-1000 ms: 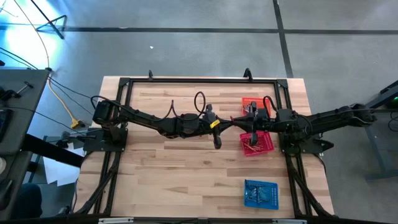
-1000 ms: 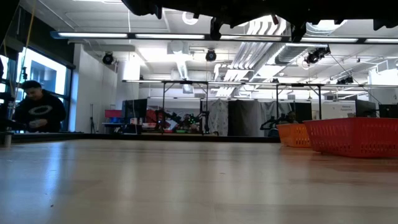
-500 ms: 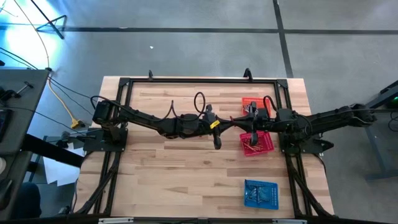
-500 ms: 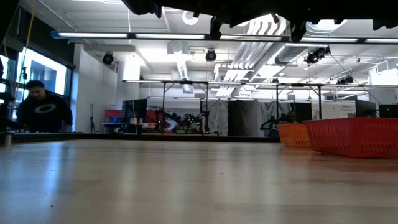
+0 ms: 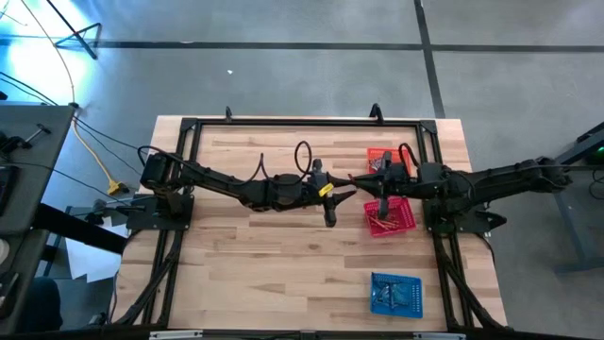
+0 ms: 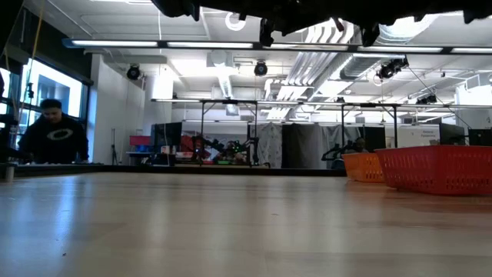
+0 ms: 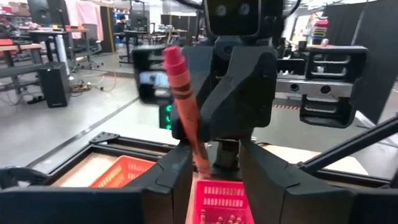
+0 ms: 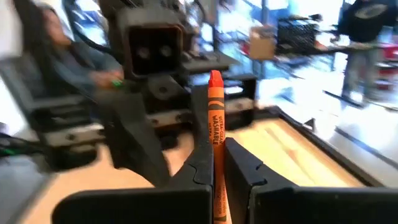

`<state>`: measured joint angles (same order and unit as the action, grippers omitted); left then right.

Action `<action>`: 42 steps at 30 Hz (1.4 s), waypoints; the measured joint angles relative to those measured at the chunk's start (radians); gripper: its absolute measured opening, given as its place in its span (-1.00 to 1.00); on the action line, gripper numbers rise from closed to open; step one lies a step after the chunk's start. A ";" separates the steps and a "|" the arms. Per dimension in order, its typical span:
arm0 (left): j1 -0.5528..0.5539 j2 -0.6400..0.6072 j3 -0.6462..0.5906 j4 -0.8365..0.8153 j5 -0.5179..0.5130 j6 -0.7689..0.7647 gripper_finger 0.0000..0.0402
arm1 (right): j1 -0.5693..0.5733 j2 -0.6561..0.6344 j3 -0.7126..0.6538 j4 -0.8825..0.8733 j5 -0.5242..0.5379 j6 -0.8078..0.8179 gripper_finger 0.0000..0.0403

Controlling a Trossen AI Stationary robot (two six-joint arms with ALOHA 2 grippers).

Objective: Sort crayons
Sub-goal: Put the orange crayon into the red bin

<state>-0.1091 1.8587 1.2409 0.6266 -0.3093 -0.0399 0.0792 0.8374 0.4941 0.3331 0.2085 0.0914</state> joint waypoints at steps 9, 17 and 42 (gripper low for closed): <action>-0.007 0.000 0.001 -0.048 -0.009 -0.005 -0.37 | -0.001 -0.047 0.248 -0.817 0.292 0.118 -1.00; -0.008 0.000 0.001 -0.068 -0.014 -0.009 -0.37 | 0.025 -0.046 0.290 -1.309 0.102 0.553 -1.00; -0.002 0.000 -0.001 -0.069 -0.017 -0.010 -0.37 | 0.151 -0.044 -0.052 -1.044 -0.063 0.834 -1.00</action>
<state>-0.1108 1.8584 1.2399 0.5575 -0.3264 -0.0498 0.2302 0.7929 0.4419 -0.7104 0.1459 0.9254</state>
